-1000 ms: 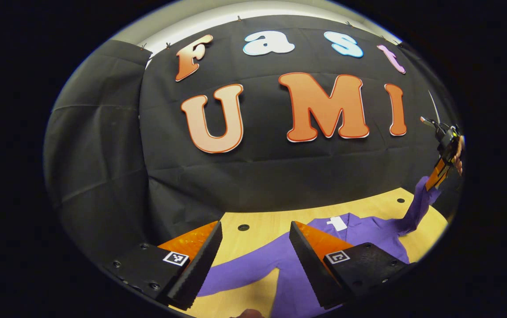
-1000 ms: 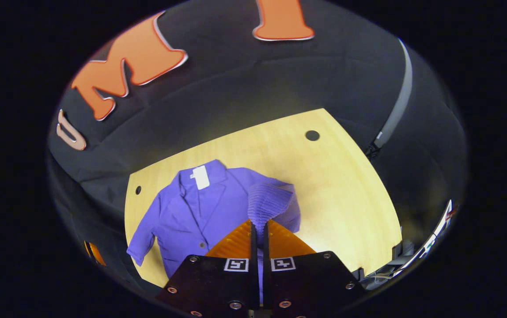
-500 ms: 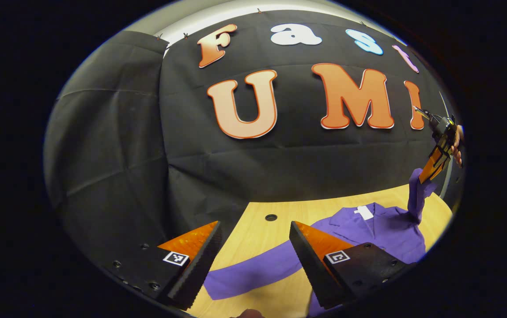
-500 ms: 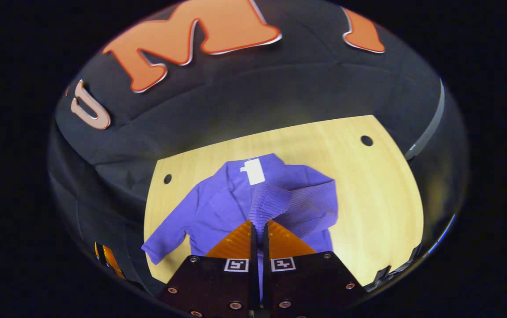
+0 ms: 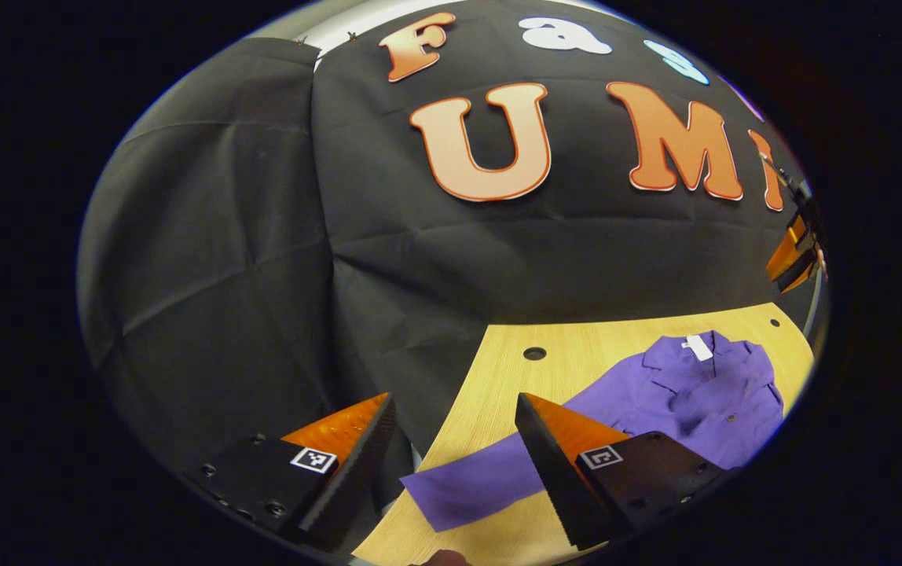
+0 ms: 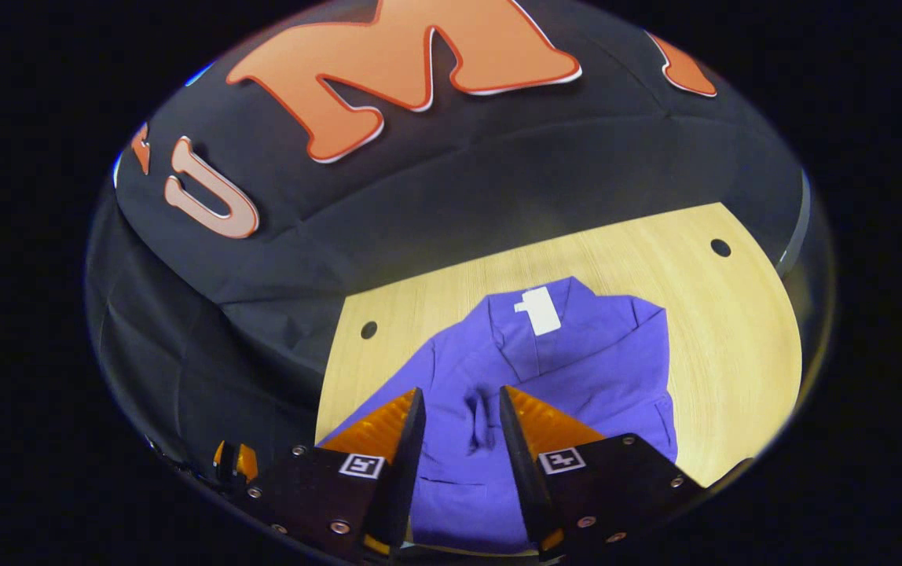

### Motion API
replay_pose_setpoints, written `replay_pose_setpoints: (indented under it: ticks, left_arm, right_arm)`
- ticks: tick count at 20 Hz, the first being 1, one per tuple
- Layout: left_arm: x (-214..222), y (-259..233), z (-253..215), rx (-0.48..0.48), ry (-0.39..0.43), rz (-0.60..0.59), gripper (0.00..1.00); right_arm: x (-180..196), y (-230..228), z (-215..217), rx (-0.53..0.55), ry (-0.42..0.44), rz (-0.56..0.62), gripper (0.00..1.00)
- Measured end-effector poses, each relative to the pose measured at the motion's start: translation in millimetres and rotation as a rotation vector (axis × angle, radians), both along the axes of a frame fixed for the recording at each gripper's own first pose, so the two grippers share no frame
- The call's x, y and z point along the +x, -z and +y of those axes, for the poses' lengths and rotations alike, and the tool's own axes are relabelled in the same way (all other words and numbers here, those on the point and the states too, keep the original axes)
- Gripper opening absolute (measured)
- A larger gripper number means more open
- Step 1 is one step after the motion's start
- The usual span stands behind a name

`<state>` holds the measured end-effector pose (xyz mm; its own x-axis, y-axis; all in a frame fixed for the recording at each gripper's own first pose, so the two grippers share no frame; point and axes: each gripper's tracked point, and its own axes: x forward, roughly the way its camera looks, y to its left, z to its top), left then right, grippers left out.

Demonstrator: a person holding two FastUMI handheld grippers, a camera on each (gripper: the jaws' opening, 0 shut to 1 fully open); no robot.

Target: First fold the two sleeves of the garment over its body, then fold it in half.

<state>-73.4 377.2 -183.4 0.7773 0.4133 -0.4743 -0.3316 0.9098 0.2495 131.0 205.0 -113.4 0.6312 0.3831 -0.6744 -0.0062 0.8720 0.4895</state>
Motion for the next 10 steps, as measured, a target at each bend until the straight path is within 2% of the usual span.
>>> replay_pose_setpoints:
  ticks: [1,2,3,4,5,7,10]
  left_arm:
    - [0,11,4,-0.026,-0.006,0.027,0.96]
    - [1,21,6,-0.052,-0.013,0.056,0.96]
    - [2,32,8,-0.079,-0.021,0.089,0.96]
    - [3,42,12,-0.1,-0.034,0.118,0.96]
    - [2,50,13,-0.129,-0.043,0.146,0.96]
    - [-2,65,17,-0.19,-0.061,0.21,0.96]
    - [-7,102,17,-0.325,-0.097,0.354,0.96]
  right_arm:
    - [1,-8,-6,-0.006,0.015,-0.032,0.66]
    - [1,-17,-13,-0.011,0.036,-0.068,0.71]
    - [1,-28,-21,-0.018,0.053,-0.109,0.7]
    - [1,-36,-29,-0.026,0.072,-0.147,0.84]
    - [-1,-45,-35,-0.034,0.086,-0.184,0.91]
    - [-7,-62,-51,-0.058,0.112,-0.247,0.96]
    - [-17,-81,-72,-0.109,0.148,-0.324,0.96]
